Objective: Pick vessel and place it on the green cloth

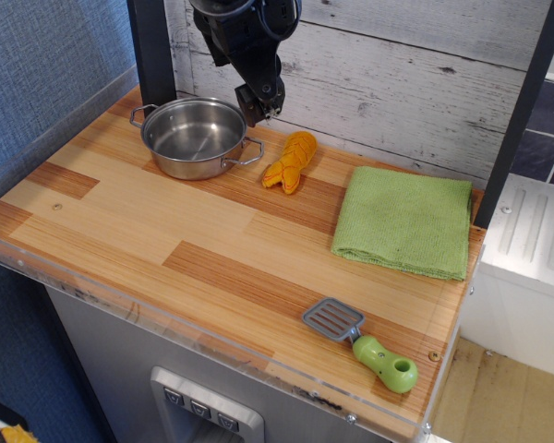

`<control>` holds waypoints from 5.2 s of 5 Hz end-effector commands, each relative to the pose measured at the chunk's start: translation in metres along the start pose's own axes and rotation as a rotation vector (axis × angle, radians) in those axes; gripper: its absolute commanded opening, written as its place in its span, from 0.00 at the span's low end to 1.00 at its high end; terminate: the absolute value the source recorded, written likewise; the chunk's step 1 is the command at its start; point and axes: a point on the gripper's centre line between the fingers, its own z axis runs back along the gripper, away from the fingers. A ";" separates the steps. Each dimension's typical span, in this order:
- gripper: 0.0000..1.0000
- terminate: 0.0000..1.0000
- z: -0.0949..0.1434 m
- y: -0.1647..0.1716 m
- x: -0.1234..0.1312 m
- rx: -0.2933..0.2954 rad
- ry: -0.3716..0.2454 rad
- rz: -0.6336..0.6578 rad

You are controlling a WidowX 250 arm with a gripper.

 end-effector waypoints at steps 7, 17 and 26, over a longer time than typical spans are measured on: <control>1.00 0.00 -0.055 0.036 -0.067 -0.031 0.182 -0.302; 0.00 0.00 -0.104 0.037 -0.078 -0.212 0.363 -0.323; 0.00 0.00 0.004 -0.046 -0.037 -0.011 0.057 -0.496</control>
